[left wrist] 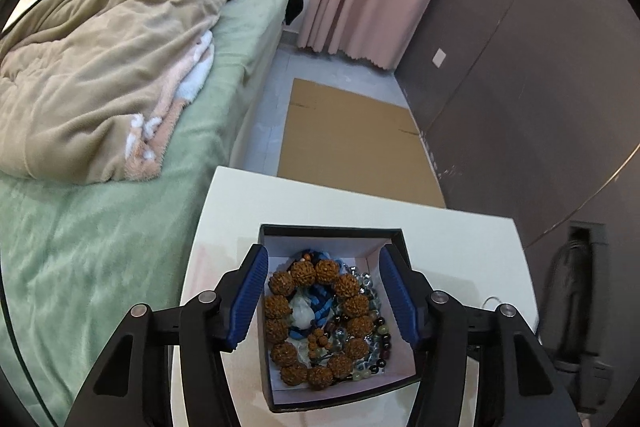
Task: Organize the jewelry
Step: 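Move the right gripper to the red string bracelet and close on it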
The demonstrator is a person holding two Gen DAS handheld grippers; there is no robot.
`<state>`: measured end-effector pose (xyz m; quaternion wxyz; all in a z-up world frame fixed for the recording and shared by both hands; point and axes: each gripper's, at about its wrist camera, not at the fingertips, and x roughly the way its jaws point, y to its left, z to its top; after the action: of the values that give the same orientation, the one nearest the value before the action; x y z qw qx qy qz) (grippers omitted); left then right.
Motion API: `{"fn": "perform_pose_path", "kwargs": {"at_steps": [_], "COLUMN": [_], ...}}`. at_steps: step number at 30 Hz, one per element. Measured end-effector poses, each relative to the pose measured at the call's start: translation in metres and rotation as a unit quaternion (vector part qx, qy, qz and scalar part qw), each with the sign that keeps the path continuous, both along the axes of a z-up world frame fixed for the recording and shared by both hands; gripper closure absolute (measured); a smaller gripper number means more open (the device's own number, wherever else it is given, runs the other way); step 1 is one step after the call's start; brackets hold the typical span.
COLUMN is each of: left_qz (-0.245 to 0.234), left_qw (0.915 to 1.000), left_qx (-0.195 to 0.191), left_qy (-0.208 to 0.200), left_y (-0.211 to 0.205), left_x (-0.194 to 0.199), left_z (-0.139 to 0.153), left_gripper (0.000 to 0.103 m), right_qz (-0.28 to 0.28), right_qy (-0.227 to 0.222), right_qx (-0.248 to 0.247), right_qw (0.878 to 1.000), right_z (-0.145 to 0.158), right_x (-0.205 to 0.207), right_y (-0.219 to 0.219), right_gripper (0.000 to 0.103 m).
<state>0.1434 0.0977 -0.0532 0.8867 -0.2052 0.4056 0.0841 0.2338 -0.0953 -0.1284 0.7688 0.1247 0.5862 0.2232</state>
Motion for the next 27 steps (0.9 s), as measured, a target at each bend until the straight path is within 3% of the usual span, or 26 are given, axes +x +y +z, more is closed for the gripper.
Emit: {"fn": "perform_pose_path", "kwargs": {"at_steps": [8,16,27], "left_qz": [0.032,0.072,0.063], "left_qw": [0.9994,0.9953,0.9956], "left_qx": [-0.016,-0.062,-0.063], "left_qy": [-0.001,0.014,0.027], "left_y": [0.021,0.046,0.036], "left_x": [-0.007,-0.016,-0.021], "left_z": [0.002,-0.006,-0.01], "left_gripper": [0.044,0.044,0.044], "right_qz": [0.024,0.039,0.046], "right_qy": [-0.011,-0.041,-0.028], "right_qx": [-0.007,-0.044,-0.054], "right_qw": [1.0,0.997,0.997], "right_z": [-0.002,0.002,0.002], "right_x": [0.002,-0.002,-0.006], "right_y": [0.019,0.031,0.016], "right_gripper": [0.08,0.08,0.092]}}
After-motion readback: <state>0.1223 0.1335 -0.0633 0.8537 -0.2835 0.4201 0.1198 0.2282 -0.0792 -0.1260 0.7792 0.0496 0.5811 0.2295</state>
